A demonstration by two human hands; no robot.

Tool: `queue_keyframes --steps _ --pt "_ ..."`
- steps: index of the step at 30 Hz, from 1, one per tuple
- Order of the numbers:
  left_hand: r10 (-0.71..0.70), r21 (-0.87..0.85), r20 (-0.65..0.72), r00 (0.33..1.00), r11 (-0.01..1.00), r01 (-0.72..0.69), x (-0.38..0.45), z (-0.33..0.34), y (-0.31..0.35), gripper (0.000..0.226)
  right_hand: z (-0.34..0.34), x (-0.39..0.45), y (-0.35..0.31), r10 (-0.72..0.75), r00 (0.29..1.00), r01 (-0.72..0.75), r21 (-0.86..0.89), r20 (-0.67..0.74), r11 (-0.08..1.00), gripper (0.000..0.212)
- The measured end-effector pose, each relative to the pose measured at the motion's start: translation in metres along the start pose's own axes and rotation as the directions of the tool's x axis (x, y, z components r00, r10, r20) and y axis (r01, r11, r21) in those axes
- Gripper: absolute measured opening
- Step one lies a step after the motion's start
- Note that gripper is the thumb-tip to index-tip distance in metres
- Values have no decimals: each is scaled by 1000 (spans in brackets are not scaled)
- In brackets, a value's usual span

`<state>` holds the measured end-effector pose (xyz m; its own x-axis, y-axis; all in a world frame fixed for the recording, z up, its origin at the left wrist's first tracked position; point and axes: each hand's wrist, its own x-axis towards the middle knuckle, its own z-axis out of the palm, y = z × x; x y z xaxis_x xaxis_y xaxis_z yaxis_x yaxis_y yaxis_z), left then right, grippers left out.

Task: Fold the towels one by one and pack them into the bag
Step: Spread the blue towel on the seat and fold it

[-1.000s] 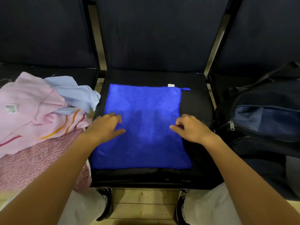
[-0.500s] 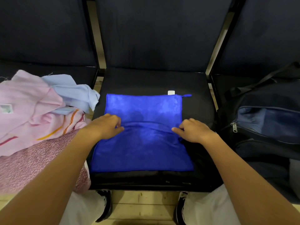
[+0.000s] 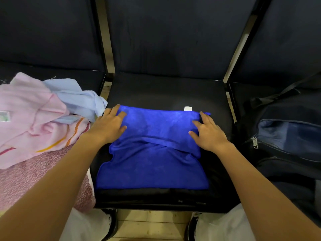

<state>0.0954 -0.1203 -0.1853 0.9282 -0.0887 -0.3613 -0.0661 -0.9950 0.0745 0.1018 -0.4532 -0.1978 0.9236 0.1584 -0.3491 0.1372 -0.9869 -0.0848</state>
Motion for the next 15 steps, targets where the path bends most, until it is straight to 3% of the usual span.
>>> queue_keyframes --steps 3,6,15 --pt "-20 37 80 997 999 17 3 1 -3 58 3 2 4 11 999 -14 43 53 999 56" --pt "-24 11 98 995 1000 23 6 -2 -1 49 0 4 6 10 1000 -10 140 0 990 39" --pt "12 -111 -46 999 994 -17 6 -1 0 25 -2 6 2 -51 999 53 163 -16 985 36"
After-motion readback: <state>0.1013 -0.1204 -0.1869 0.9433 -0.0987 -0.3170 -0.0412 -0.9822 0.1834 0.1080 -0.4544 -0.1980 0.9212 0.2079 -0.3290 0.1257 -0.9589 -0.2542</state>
